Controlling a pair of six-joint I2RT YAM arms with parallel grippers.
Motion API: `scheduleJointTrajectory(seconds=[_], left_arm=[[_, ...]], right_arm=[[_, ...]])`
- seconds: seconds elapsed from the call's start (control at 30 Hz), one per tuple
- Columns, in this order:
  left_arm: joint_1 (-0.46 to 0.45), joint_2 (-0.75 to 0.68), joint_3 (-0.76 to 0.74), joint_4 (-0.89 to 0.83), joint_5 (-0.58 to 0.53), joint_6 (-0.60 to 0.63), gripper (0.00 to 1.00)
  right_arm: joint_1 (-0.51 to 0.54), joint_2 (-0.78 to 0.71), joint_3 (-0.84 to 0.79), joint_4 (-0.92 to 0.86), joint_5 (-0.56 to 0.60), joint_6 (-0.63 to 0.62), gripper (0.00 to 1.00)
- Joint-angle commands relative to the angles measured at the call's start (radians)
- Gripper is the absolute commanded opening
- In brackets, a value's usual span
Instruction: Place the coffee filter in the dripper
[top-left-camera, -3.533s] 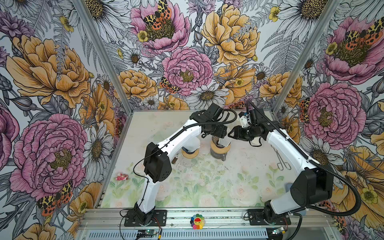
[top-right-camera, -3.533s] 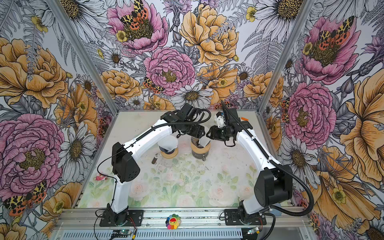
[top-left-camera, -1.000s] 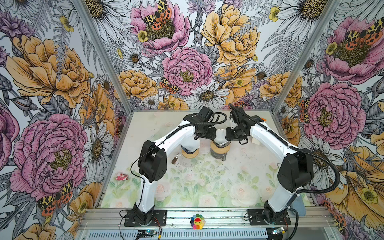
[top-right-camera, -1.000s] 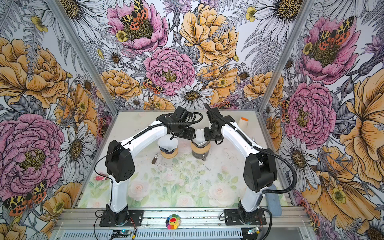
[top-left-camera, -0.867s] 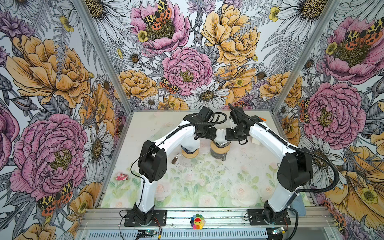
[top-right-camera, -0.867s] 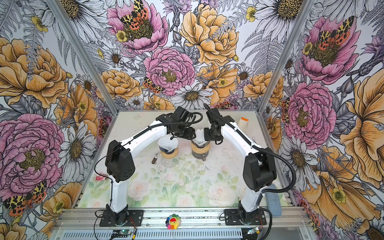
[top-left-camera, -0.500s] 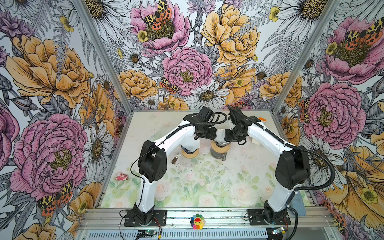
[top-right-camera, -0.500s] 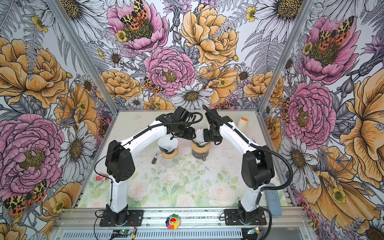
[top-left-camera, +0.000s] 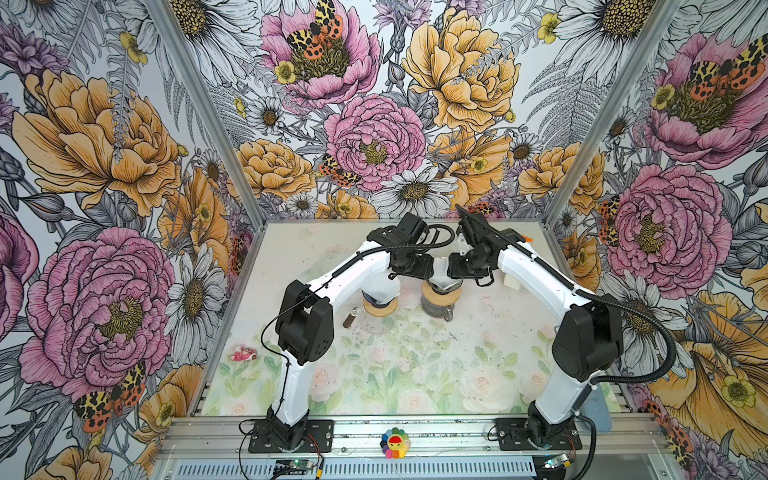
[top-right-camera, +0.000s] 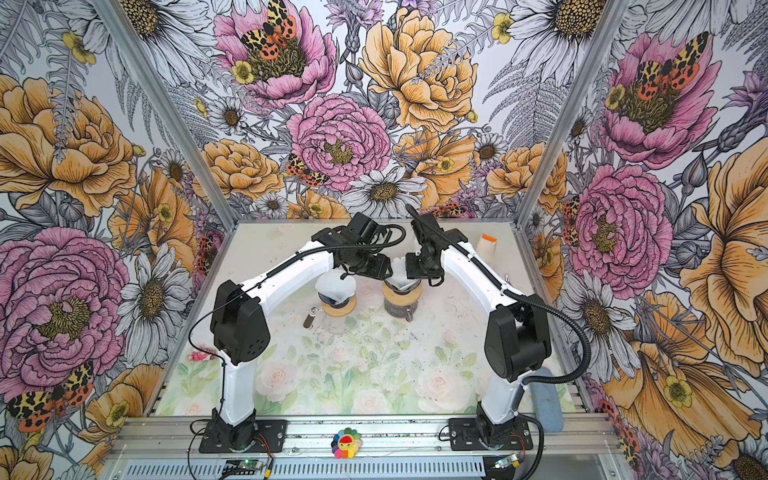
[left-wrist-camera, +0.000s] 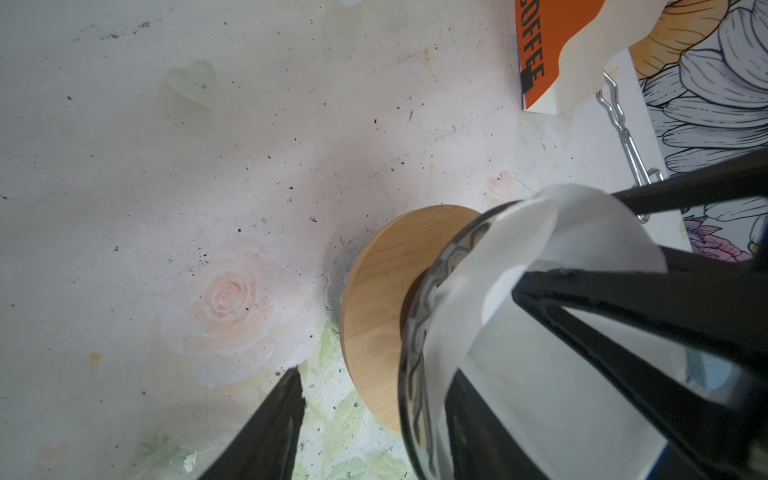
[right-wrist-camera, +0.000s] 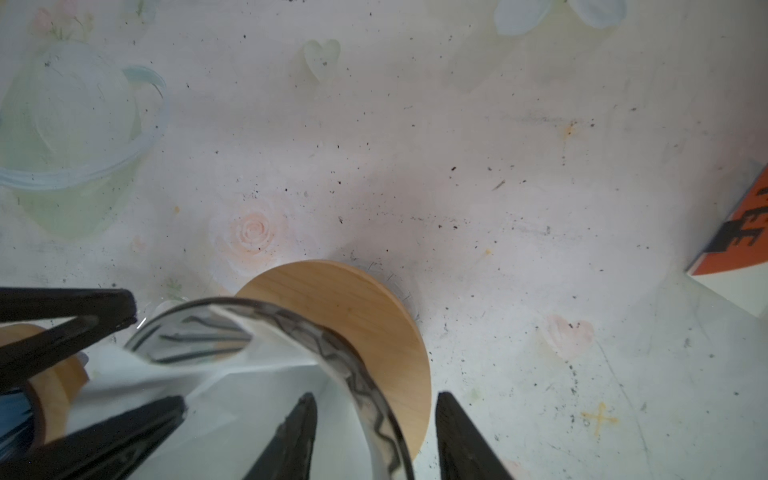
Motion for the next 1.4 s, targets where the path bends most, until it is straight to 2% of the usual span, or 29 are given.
scheduleJointTrajectory(seconds=[0.0,0.2,0.57,0.97,1.37], left_arm=[[0.003,-0.009,0.020,0.029,0.019,-0.011,0.56],[0.001,-0.015,0.022,0.029,0.014,-0.013,0.56],[0.000,-0.021,0.001,0.029,-0.021,-0.010,0.56],[-0.002,-0.019,0.001,0.030,-0.022,-0.012,0.56],[-0.002,-0.070,0.013,0.062,-0.027,-0.025,0.60]], right_arm=[[0.009,-0.066,0.037,-0.002,0.029,-0.011,0.49],[0.009,-0.072,0.010,-0.005,0.096,-0.012,0.50],[0.006,-0.016,-0.024,-0.006,0.118,-0.018,0.49],[0.004,0.010,-0.027,-0.003,0.093,-0.019,0.49],[0.004,-0.074,0.000,-0.002,0.048,-0.015,0.50]])
